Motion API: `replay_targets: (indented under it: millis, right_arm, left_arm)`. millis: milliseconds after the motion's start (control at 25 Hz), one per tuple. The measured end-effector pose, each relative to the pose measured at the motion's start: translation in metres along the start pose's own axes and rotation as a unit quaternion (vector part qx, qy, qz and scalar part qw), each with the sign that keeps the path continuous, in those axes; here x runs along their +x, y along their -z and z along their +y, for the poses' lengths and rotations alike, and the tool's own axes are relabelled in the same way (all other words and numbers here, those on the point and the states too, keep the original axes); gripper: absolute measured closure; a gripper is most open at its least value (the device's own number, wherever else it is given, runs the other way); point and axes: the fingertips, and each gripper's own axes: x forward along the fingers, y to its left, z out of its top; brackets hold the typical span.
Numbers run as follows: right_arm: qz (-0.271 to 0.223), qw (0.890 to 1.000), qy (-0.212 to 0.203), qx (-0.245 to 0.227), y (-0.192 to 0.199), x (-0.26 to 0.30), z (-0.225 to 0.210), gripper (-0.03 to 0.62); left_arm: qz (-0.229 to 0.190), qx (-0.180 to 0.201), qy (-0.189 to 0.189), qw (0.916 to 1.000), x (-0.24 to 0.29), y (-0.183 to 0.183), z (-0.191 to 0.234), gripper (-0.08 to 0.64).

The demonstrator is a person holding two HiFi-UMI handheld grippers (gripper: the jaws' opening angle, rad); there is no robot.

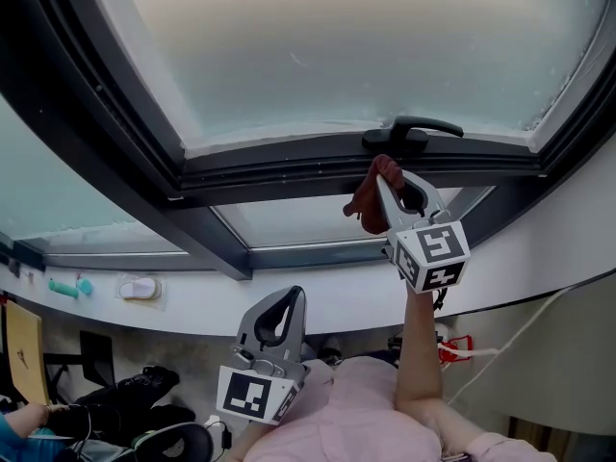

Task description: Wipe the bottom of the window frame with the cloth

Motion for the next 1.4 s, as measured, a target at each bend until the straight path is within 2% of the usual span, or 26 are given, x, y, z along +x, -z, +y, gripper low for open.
replay_targets:
  millis: [680, 1400]
  right_arm:
    - [-0.004, 0.999, 0.030, 0.015, 0.005, -0.014, -0.031, 0.534]
    - [-0.011, 0.999, 0.045, 0.024, 0.006, -0.020, -0.046, 0.534]
  left_arm:
    - [0.001, -0.003, 0.002, 1.0000, 0.005, 0.002, -0.003, 0.560]
    - [0.005, -0.004, 0.009, 0.9999, 0.012, 0.002, -0.004, 0.560]
